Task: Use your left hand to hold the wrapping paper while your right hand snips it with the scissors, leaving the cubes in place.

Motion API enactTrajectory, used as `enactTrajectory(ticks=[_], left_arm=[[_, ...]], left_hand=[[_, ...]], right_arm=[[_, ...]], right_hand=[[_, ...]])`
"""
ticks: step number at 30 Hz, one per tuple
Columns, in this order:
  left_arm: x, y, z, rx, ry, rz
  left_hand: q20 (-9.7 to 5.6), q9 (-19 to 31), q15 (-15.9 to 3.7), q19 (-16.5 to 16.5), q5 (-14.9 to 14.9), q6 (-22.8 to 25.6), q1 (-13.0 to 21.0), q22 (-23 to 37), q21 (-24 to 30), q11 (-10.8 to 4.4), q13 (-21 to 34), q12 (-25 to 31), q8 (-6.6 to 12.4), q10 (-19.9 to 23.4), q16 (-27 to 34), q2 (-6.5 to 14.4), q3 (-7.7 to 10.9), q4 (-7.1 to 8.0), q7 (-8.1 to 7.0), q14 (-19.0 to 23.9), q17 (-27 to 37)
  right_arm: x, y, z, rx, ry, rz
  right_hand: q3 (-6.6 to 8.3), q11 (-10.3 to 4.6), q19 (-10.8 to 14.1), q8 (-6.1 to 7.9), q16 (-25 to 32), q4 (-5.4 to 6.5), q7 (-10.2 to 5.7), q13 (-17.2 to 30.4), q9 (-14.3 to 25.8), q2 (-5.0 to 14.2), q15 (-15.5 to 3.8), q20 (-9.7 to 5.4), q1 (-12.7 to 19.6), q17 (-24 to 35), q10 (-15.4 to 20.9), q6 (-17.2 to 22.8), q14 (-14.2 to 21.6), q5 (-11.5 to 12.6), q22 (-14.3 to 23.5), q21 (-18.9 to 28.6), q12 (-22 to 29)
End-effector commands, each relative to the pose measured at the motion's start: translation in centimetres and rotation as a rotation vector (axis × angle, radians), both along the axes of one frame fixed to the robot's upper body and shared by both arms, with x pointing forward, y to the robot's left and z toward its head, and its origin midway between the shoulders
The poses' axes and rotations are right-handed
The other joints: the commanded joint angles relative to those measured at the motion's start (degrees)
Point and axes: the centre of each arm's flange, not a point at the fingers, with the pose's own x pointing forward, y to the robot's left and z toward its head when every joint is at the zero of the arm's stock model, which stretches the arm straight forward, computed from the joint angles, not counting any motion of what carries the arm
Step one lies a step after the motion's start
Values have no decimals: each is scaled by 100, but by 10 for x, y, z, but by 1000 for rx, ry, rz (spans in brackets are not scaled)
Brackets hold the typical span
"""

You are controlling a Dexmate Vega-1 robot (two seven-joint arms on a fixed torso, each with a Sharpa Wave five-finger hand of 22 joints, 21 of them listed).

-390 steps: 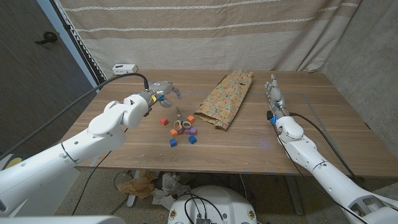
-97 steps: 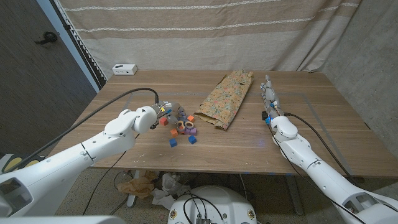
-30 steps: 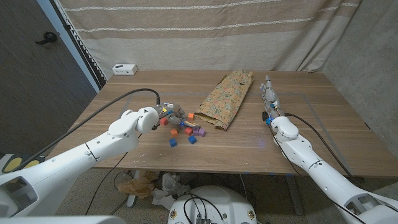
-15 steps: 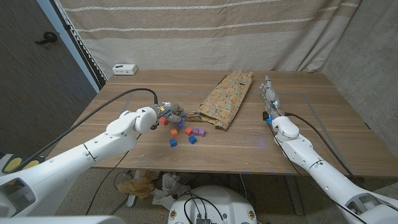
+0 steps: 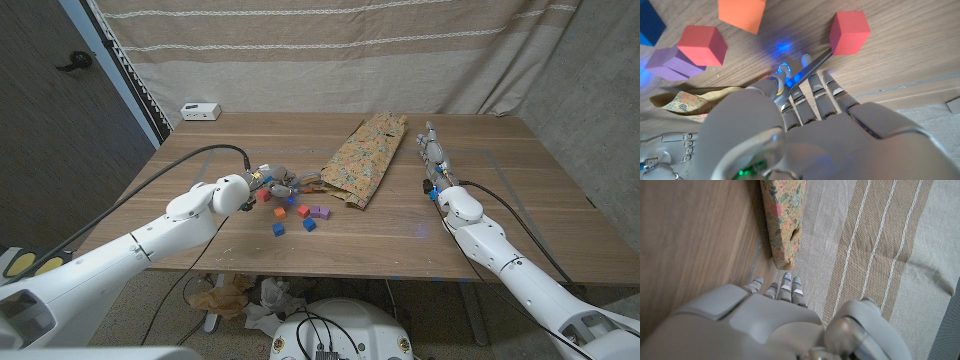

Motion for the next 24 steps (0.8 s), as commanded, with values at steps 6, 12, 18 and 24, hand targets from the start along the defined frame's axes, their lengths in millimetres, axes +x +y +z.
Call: enactTrajectory(ticks=[6,12,18,24], left_arm=[[-7,10,4,-258,-104,-125],[-8,14,3,-338,-148,-156],[-7,17,3,-396,-157,-169],[-5,18,2,-432,-138,-194]], left_hand=[[-294,99,-893,462,-31,320,232,1413,1330,12,328,2510,105,476,2114,411,-377,-130,95,403,1000],[-623,65,-895,1227,-43,479,215,2360,2661,16,336,3414,128,452,3790,325,-275,-215,139,1374,1071],[-991,23,-869,1948,-82,694,-80,2676,3711,17,332,4154,207,464,4740,222,-178,-288,119,2520,1038],[-956,157,-857,1795,-72,535,-221,2662,3788,30,335,4304,225,380,4818,202,-159,-256,133,2499,1032]], right_arm=[[-4,-1,4,-20,-8,8],[-4,-1,7,-27,-12,9],[-4,-1,8,-30,-8,9],[-4,0,7,-29,-6,7]], right_hand=[[-48,-26,4,37,38,7,-27,28,29,61,10,-8,12,18,90,103,4,31,20,15,55],[-50,-34,5,32,35,9,-42,28,29,68,16,-8,10,18,87,113,4,29,20,13,52],[-53,-67,3,22,34,12,-65,28,29,77,16,-7,7,18,82,114,5,26,20,10,47],[-54,-77,-6,14,33,16,-71,28,28,86,12,-7,3,18,87,112,6,24,20,5,48]])
